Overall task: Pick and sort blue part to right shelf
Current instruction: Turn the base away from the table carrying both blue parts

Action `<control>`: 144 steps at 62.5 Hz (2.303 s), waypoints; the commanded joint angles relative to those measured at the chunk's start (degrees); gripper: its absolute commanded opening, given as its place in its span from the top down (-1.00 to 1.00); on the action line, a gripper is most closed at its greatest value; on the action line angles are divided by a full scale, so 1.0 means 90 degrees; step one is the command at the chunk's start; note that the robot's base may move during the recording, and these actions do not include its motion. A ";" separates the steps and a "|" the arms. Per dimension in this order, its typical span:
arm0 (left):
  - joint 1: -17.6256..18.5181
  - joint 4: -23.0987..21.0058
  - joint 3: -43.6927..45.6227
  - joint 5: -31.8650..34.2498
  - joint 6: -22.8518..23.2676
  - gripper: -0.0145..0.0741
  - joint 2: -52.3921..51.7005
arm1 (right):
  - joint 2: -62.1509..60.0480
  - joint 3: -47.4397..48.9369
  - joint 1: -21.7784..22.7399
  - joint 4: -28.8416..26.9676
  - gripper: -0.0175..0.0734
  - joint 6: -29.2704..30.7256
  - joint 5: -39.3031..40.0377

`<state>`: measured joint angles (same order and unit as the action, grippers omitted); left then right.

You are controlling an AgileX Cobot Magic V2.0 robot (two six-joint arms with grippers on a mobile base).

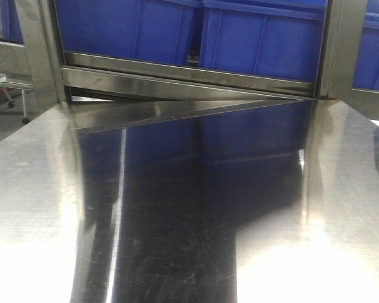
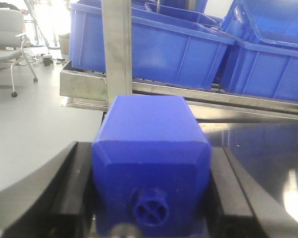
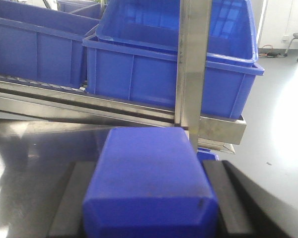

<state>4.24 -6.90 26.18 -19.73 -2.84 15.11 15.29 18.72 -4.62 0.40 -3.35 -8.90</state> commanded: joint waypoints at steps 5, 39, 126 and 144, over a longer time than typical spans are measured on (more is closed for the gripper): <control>-0.0017 -0.0021 0.0189 0.0550 -0.0015 -0.20 0.0058 | 0.0033 0.0192 0.0038 0.0069 -0.28 0.0070 0.0586; -0.0017 -0.0021 0.0189 0.0550 -0.0015 -0.20 0.0058 | 0.0033 0.0192 0.0038 0.0069 -0.28 0.0070 0.0586; -0.0017 -0.0021 0.0189 0.0550 -0.0015 -0.20 0.0069 | 0.0033 0.0192 0.0038 0.0069 -0.28 0.0070 0.0586; -0.0017 -0.0021 0.0189 0.0550 -0.0015 -0.20 0.0069 | 0.0033 0.0192 0.0038 0.0069 -0.28 0.0070 0.0586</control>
<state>4.24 -6.90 26.18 -19.98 -2.93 15.07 15.29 18.72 -4.62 0.40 -3.35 -8.93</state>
